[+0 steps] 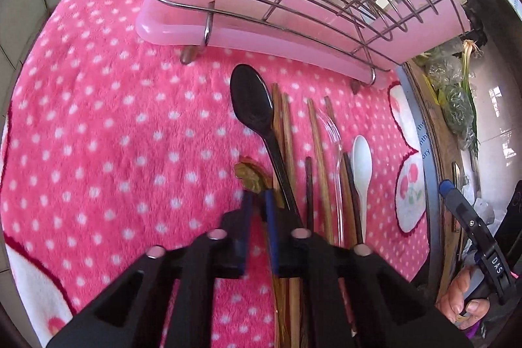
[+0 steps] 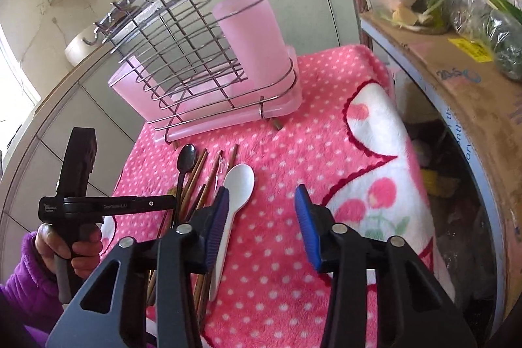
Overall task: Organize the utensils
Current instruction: 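Grasp the small gold spoon with the left tool while the right tool grasps the white spoon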
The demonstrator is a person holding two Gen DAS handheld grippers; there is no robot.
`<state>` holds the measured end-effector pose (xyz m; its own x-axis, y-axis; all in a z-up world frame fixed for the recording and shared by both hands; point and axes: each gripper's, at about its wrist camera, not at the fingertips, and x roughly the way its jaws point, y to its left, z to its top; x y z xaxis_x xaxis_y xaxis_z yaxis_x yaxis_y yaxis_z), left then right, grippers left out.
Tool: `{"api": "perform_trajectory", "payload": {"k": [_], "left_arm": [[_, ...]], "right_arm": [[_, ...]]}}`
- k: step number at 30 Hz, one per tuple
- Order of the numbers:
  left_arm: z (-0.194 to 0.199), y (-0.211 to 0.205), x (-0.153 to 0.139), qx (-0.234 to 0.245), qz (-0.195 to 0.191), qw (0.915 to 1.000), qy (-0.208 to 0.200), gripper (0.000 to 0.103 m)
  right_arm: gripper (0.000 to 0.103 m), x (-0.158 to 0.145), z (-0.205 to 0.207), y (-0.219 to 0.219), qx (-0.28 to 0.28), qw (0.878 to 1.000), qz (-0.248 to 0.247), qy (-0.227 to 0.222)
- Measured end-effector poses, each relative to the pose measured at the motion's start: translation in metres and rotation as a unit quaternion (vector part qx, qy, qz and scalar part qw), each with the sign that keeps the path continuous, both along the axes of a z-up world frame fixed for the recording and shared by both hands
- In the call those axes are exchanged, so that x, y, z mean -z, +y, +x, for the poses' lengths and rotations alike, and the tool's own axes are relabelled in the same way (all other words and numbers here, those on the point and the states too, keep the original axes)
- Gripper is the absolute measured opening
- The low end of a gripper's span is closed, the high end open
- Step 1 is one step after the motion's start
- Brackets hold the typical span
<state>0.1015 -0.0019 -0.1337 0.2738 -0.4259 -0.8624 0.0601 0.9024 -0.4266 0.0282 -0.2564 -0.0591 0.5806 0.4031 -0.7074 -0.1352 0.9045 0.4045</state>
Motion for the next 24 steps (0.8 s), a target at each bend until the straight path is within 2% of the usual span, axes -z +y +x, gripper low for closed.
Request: {"api": "perform_trajectory", "payload": {"k": [3, 9, 21, 22, 23, 24], "left_arm": [[0.001, 0.005, -0.004, 0.000, -0.019, 0.9998, 0.000, 0.001], [-0.008, 0.028, -0.025, -0.008, -0.018, 0.9993, -0.032, 0.001], [-0.021, 0.051, -0.055, -0.001, -0.015, 0.9951, -0.098, 0.001], [-0.022, 0.051, -0.057, 0.000, -0.014, 0.9946, -0.103, 0.001], [-0.022, 0.051, -0.059, 0.001, -0.014, 0.9941, -0.107, 0.001], [-0.023, 0.052, -0.061, 0.001, -0.013, 0.9937, -0.111, 0.001]], "right_arm": [[0.033, 0.005, 0.008, 0.003, -0.010, 1.000, 0.015, 0.014], [0.033, 0.022, 0.029, 0.014, -0.033, 0.998, 0.032, 0.049], [0.033, 0.061, 0.065, 0.051, -0.062, 0.993, -0.004, 0.101], [0.025, 0.061, 0.065, 0.053, -0.066, 0.993, -0.010, 0.099], [0.008, 0.062, 0.066, 0.054, -0.071, 0.992, -0.007, 0.103], [0.007, 0.064, 0.065, 0.053, -0.072, 0.991, 0.012, 0.110]]}}
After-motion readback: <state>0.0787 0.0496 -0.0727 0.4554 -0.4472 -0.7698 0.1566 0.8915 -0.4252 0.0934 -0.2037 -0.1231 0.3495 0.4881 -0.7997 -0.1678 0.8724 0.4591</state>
